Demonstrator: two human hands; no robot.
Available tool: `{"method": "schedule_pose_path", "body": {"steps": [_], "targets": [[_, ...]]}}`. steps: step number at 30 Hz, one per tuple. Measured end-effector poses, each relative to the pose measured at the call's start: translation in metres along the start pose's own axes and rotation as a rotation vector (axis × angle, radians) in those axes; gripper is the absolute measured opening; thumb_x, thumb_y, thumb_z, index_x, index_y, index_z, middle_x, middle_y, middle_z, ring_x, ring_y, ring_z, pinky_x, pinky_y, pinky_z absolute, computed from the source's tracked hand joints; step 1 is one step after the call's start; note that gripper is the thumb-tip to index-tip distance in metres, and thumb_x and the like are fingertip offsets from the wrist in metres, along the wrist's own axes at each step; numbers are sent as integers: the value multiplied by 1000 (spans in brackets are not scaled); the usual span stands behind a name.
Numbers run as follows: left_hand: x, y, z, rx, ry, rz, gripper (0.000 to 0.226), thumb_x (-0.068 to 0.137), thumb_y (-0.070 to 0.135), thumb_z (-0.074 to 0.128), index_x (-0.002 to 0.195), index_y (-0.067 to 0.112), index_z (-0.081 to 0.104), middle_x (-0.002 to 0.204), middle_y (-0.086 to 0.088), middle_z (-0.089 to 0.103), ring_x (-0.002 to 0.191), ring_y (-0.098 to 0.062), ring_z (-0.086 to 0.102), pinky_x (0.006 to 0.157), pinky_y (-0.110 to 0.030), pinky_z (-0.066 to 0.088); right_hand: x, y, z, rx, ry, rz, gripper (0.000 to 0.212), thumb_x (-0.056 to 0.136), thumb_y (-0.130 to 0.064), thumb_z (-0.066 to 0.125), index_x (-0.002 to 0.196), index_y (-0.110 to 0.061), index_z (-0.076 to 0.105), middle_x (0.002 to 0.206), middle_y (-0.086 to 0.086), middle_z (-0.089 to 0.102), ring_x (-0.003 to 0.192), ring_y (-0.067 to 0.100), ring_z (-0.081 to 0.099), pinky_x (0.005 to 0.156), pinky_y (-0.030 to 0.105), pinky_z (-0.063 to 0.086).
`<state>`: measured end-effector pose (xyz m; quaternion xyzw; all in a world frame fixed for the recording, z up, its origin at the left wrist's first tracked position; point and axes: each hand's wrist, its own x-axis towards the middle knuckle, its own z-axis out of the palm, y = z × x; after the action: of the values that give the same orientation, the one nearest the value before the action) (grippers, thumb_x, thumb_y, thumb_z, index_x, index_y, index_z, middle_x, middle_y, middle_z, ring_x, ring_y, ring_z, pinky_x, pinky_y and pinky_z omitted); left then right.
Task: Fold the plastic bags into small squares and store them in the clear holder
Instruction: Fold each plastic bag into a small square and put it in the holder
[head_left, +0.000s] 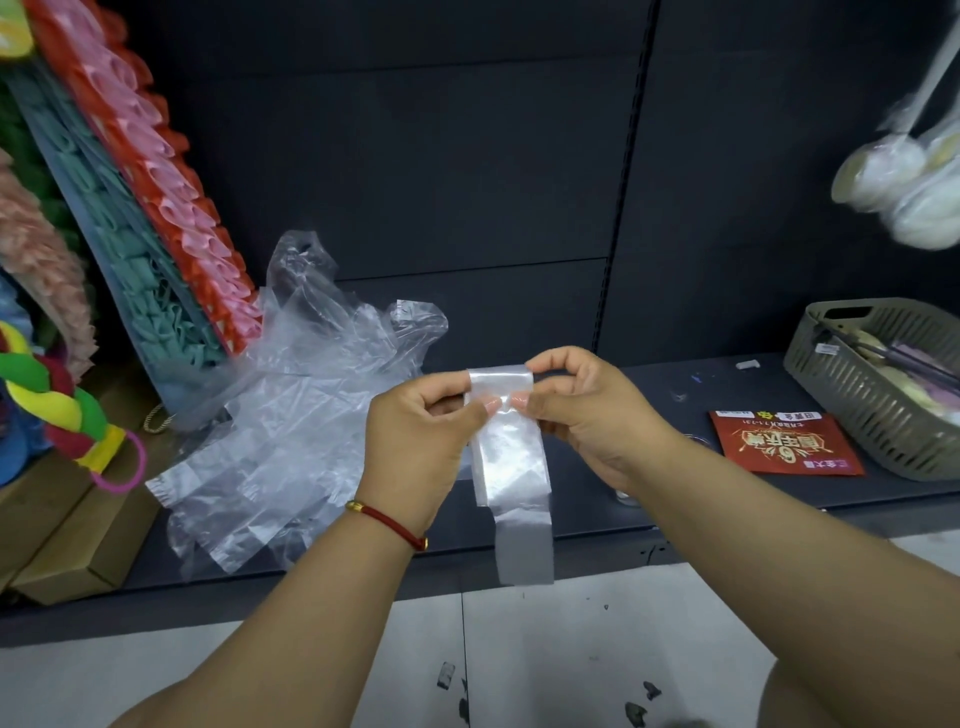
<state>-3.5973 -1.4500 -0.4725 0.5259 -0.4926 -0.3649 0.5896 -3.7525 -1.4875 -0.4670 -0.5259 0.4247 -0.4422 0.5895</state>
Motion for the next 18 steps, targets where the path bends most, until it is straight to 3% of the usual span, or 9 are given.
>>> {"method": "schedule_pose_path", "body": {"steps": [3,6,8,11,14,16,18], "targets": [[0,-1,3,-23,45,-60,29,78,1,78,95,18,62,89,-5,73,79,-15,71,73,-30,58,1,1,1,6,64,-28,33,82,1,73,103,-15,53,79,9,70,77,22,67,77,33,53],[-3,-6,9,-27,-31,-225,39,78,22,80,109,18,55,95,-5,73,87,-19,71,78,-39,58,3,4,0,14,164,-70,34,81,0,74,100,-17,52,71,4,67,72,17,65,74,30,51],[-7,-9,12,94,-101,-225,24,84,25,76,100,11,64,83,-2,73,76,-15,68,75,-34,55,6,6,-2,4,216,-94,35,80,-2,75,100,-19,52,68,0,65,69,14,63,76,29,50],[-7,-12,13,215,-92,-190,19,89,18,69,82,0,68,73,-21,65,64,-20,55,67,-38,52,8,8,-4,-1,227,-84,37,80,-7,77,103,-21,52,72,0,68,74,14,64,84,32,50],[-3,-11,9,145,-23,-224,19,89,13,69,76,0,67,55,-5,57,53,-11,47,56,-25,45,9,9,-5,-10,173,6,40,80,-18,78,111,-18,52,88,7,73,86,24,69,89,37,51],[0,-12,5,104,39,-240,19,89,13,69,74,2,68,56,-1,53,53,-11,43,56,-22,41,6,8,-4,-87,132,96,40,81,-27,78,112,-15,56,85,5,70,74,18,65,74,30,52],[3,-12,2,53,84,-238,19,89,15,69,80,-2,68,66,-8,53,61,-16,43,59,-24,41,2,6,-4,-204,61,197,35,82,-36,75,107,-15,62,70,0,62,57,11,53,56,25,44]]}}
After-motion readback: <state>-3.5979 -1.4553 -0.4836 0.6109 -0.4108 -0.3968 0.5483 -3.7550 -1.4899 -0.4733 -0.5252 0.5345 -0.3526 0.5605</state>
